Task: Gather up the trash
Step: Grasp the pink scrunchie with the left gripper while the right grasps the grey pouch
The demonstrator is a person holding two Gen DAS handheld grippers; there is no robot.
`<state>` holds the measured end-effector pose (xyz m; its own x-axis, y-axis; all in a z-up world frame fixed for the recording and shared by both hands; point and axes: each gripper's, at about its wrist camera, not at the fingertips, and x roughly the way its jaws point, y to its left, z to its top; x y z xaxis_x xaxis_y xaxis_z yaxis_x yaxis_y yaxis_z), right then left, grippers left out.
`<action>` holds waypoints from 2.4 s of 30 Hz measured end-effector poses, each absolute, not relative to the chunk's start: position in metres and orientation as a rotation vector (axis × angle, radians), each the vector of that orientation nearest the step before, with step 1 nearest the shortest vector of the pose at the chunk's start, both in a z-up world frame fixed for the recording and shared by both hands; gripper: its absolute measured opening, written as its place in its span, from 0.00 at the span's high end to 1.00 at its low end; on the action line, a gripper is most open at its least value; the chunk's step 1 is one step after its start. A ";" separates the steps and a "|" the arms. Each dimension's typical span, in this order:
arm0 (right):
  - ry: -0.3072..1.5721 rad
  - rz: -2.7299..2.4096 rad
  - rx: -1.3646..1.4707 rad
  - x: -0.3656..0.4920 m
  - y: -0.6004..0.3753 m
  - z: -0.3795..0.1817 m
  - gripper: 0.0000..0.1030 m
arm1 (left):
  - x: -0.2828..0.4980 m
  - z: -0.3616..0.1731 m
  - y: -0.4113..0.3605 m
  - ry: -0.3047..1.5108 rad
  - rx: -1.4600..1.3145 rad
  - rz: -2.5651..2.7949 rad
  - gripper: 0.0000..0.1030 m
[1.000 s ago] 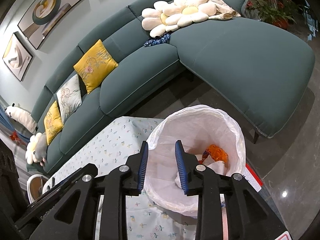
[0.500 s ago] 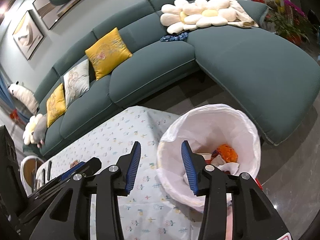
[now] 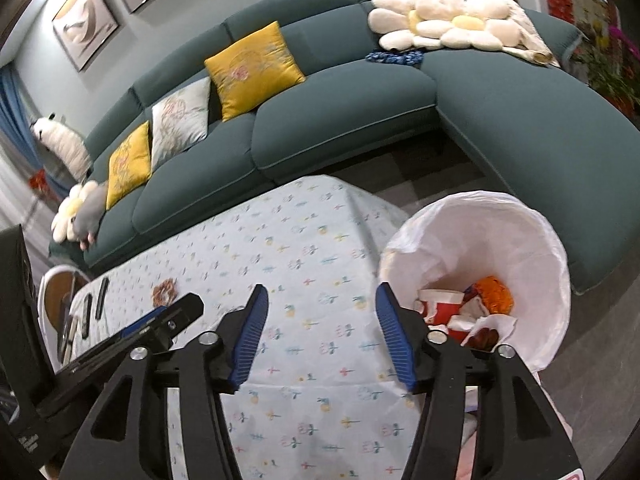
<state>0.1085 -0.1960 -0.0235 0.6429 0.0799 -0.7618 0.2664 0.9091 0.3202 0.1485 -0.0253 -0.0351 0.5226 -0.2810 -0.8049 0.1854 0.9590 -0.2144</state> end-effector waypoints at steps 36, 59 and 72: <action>1.206 0.012 0.222 0.196 -0.021 -0.143 0.33 | 0.232 -0.131 0.199 1.101 -0.187 0.113 0.43; 1.228 -0.046 0.080 0.228 0.011 -0.193 0.37 | 0.315 -0.194 0.217 1.195 -0.203 0.106 0.81; 1.279 0.026 0.211 0.188 -0.003 -0.185 0.95 | 0.235 -0.186 0.173 1.261 -0.203 0.041 0.89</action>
<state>0.1876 -0.0029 -0.1848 0.2904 0.1366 -0.9471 0.0974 0.9804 0.1712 0.2345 0.1734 -0.1860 0.3071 -0.0810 -0.9482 -0.1422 0.9813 -0.1299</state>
